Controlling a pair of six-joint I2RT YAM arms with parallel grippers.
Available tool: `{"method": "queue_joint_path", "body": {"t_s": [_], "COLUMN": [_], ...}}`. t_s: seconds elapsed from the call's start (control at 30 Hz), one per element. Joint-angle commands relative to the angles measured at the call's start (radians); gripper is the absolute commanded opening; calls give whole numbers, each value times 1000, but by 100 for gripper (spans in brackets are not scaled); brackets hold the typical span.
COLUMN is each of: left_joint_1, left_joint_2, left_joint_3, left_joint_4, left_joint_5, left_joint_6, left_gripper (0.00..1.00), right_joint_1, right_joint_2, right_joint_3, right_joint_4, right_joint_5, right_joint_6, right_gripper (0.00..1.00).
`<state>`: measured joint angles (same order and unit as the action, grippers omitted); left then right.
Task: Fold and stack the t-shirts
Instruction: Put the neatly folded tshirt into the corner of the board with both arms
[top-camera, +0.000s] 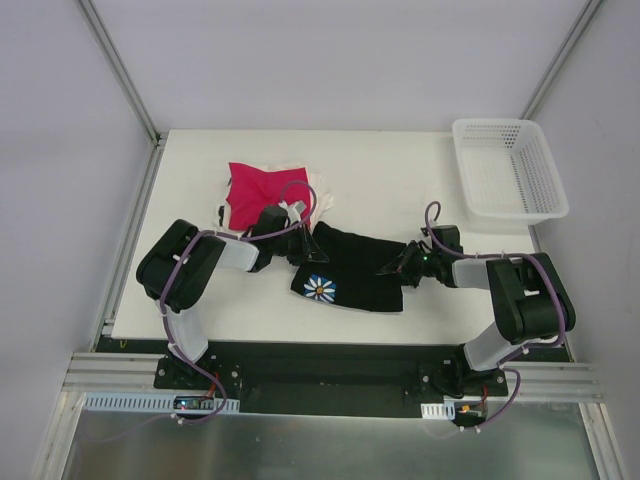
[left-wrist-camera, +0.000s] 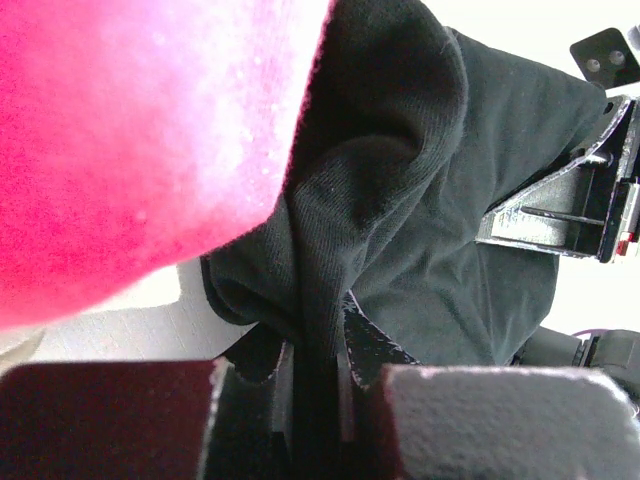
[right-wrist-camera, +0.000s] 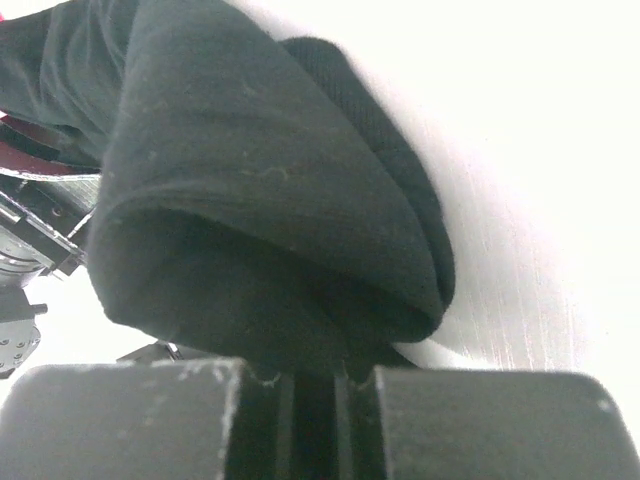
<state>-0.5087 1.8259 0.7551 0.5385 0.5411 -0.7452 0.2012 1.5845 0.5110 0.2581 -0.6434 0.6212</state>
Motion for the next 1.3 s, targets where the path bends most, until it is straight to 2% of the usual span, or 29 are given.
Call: {"method": "queue_joint_path", "body": {"t_s": [0.0, 0.4, 0.57, 0.77, 1.0, 1.27], "left_joint_1": [-13, -53, -105, -125, -123, -76], "left_joint_2": [-5, -115, -175, -278, -356, -415], "left_joint_3": [3, 38, 127, 223, 251, 316], "left_joint_4": [-31, -86, -190, -324, -383, -425], "left_joint_5": [16, -18, -70, -157, -256, -369], "left_joint_6": [26, 67, 151, 253, 311, 377], "left_gripper": [0, 0, 0, 0, 0, 0], "right_joint_1": [20, 21, 21, 20, 21, 62], "right_joint_2": [14, -92, -245, -337, -310, -123], "right_joint_3": [-19, -26, 20, 147, 267, 501], "right_joint_4": [38, 20, -94, -214, -204, -164], "right_joint_5": [31, 36, 106, 162, 171, 169], "right_joint_6": [6, -9, -73, -133, -120, -75], "right_gripper": [1, 0, 0, 0, 1, 1]}}
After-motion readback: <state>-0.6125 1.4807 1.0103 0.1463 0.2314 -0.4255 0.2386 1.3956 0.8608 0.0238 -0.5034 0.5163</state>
